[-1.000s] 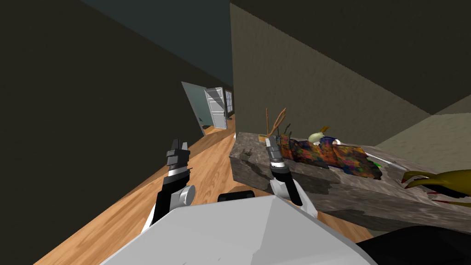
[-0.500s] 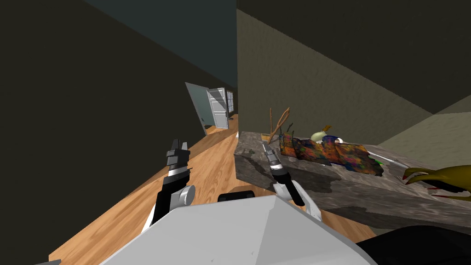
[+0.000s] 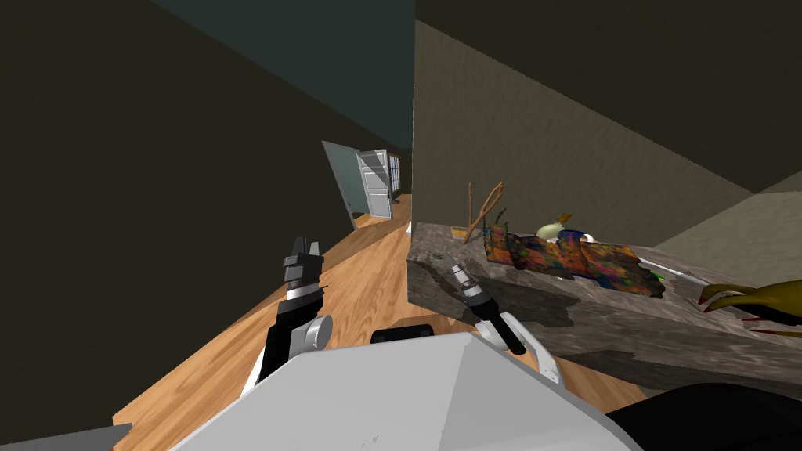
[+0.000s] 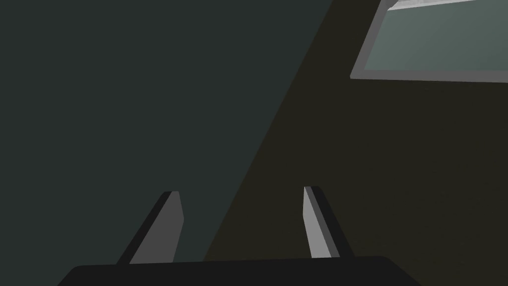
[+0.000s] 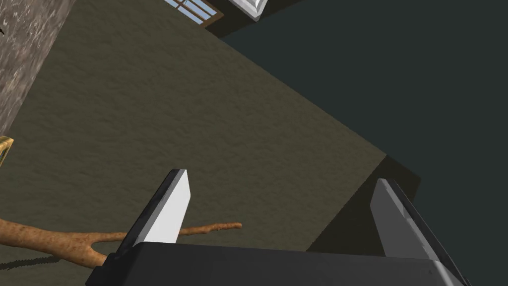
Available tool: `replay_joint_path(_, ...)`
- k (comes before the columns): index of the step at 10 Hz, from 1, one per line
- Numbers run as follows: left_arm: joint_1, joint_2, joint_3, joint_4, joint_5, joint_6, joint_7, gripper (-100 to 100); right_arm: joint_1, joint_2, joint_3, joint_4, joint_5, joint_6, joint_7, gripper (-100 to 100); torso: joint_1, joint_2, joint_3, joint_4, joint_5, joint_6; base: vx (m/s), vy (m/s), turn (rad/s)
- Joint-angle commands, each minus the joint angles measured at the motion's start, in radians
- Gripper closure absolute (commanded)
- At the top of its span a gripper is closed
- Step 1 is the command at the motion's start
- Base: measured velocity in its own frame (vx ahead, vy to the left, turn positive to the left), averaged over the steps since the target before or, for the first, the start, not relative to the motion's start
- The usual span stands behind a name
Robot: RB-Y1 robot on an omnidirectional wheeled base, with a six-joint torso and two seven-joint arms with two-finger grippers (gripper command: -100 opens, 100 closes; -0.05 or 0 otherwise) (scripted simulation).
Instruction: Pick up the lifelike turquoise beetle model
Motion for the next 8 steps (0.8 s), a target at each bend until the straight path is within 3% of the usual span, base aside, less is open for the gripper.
replay_joint_path(1,0.0,0.0,0.0,0.0,0.0,0.0,0.0,0,0.002,-0.043,0.005,0.023,0.006,0.013,0.002,-100,0.0,0.0,0.0,0.0,0.0,0.0,-0.035,0.101,0.013)
replay_joint_path(6,0.0,0.0,0.0,0.0,0.0,0.0,0.0,0,0.018,-0.186,0.032,0.17,0.046,0.042,0.018,-100,-0.003,-0.002,-0.001,0.0,0.0,0.0,-0.017,0.107,0.04)
replay_joint_path(7,0.0,0.0,0.0,0.0,0.0,0.0,0.0,0,0.018,-0.211,0.032,0.178,0.046,0.042,0.018,-100,-0.002,-0.001,-0.001,0.0,0.0,0.0,-0.008,0.104,0.02)
replay_joint_path(8,0.0,0.0,0.0,0.0,0.0,0.0,0.0,0,0.023,-0.244,0.042,0.224,0.06,0.049,0.024,-100,-0.002,-0.001,-0.001,0.0,0.0,0.0,-0.014,0.129,0.067)
